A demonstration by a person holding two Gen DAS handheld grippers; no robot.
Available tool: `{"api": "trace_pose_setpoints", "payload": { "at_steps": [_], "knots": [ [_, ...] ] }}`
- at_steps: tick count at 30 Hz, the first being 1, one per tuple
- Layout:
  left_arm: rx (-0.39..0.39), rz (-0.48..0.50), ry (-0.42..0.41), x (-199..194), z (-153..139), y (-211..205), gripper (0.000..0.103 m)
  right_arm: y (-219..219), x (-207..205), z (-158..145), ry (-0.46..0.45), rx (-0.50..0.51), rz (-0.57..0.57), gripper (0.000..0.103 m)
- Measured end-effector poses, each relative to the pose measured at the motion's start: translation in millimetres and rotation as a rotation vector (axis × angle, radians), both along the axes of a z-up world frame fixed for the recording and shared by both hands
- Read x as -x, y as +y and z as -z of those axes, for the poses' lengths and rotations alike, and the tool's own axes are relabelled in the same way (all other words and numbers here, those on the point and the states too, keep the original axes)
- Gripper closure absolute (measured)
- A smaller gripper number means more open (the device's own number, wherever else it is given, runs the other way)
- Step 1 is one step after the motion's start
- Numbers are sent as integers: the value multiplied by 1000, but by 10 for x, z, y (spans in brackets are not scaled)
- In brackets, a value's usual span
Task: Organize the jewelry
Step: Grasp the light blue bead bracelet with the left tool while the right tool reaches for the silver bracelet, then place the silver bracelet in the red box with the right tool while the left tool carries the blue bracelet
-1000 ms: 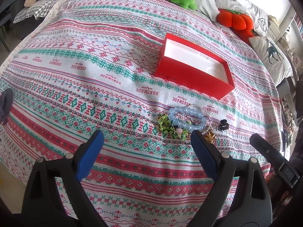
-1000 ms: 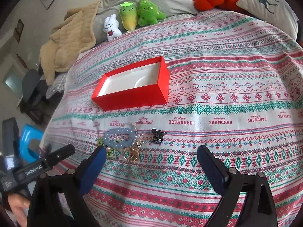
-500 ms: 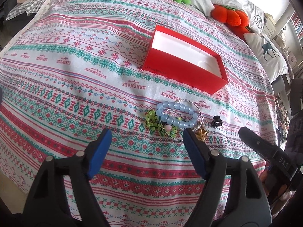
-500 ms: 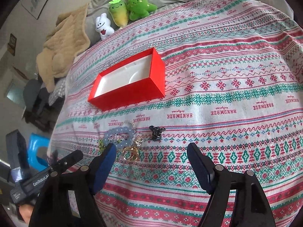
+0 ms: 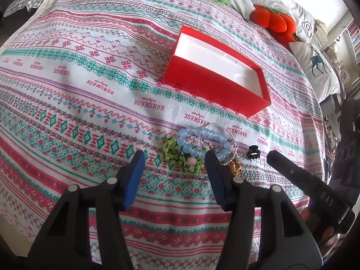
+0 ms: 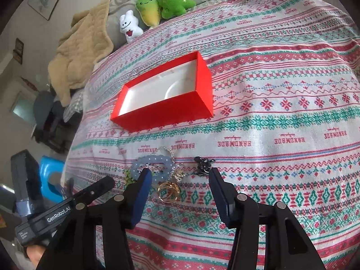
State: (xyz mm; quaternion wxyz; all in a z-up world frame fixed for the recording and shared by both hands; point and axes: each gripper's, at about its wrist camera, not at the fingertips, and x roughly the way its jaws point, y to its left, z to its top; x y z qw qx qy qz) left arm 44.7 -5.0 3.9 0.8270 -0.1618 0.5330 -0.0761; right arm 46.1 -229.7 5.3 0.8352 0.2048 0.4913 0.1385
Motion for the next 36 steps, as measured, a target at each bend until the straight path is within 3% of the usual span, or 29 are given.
{"api": "trace_pose_setpoints", "payload": {
  "at_steps": [2, 8, 11, 13, 18, 25, 26, 27, 29, 36],
  "knots": [
    [13, 4, 6, -31, 19, -19, 53, 75, -52, 8, 2, 5, -22, 61],
    [25, 11, 5, -172, 69, -65, 55, 149, -155, 86, 25, -16, -47, 72],
    [-13, 48, -7, -271, 80, -145, 55, 169, -192, 107, 28, 2, -53, 79],
    [-80, 82, -29, -334, 82, -226, 55, 183, -217, 126, 34, 4, -65, 86],
    [-178, 181, -30, -411, 160, -372, 55, 207, -260, 168, 49, 15, -72, 87],
    [-183, 181, 18, -481, 327, -351, 55, 217, -338, 237, 67, 23, -65, 87],
    [-183, 178, 14, -487, 318, -365, 60, 222, -351, 243, 68, 28, -67, 87],
    [-182, 180, 8, -485, 307, -368, 74, 235, -366, 244, 66, 34, -69, 87],
    [-174, 177, 2, -484, 278, -359, 90, 272, -399, 243, 63, 47, -82, 87],
    [-115, 154, -5, -453, 179, -169, 90, 405, -526, 270, 64, 89, -125, 86]
  ]
}}
